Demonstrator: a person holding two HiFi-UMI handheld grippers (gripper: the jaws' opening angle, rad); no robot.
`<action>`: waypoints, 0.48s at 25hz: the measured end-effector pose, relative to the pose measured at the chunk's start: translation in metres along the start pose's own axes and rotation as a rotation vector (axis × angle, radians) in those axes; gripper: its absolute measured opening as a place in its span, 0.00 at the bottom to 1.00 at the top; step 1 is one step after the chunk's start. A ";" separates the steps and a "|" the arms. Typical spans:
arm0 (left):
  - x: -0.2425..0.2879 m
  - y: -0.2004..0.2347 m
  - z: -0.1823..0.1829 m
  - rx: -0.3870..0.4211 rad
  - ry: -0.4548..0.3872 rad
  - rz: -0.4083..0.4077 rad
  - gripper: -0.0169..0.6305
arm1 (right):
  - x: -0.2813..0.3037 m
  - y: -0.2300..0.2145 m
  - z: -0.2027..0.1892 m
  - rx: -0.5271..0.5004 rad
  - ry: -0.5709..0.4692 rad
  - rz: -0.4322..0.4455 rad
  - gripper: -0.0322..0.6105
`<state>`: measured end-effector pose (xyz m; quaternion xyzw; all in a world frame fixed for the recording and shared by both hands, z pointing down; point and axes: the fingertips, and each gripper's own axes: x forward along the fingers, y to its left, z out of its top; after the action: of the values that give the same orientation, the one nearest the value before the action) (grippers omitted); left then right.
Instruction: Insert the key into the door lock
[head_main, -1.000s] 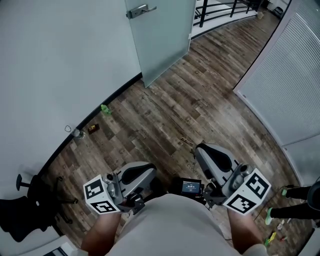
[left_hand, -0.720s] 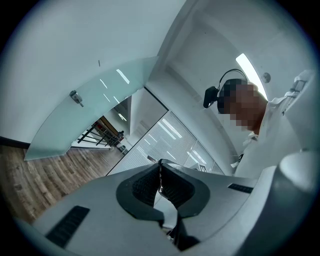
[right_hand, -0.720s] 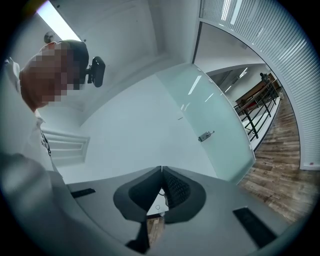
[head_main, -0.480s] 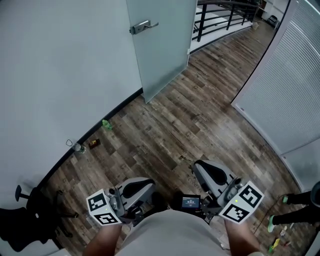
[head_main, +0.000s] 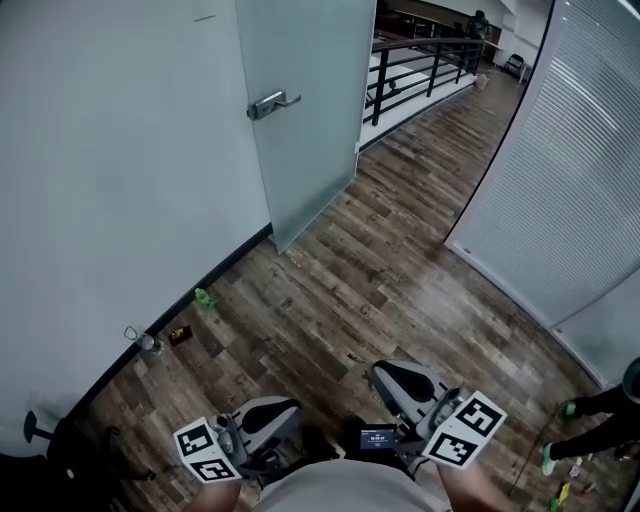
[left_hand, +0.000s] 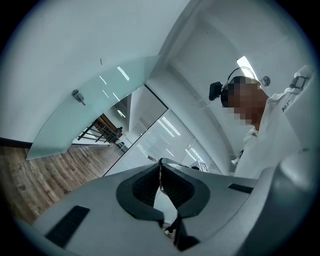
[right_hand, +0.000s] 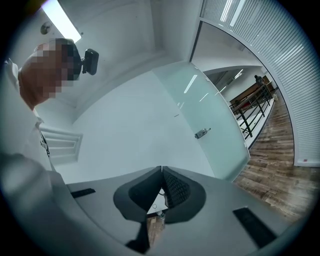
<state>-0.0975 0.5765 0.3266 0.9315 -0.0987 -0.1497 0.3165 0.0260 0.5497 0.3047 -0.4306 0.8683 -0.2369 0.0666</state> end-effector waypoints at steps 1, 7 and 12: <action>-0.001 0.001 0.000 -0.001 -0.001 0.002 0.05 | 0.002 0.001 0.000 -0.001 0.001 0.001 0.07; 0.001 0.012 0.002 -0.008 -0.002 0.016 0.05 | 0.012 -0.009 0.003 0.002 0.004 0.014 0.07; 0.017 0.032 0.006 0.008 -0.005 0.041 0.05 | 0.028 -0.036 0.008 0.013 0.008 0.041 0.07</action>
<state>-0.0868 0.5432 0.3380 0.9301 -0.1191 -0.1452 0.3156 0.0374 0.5066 0.3173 -0.4114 0.8757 -0.2428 0.0709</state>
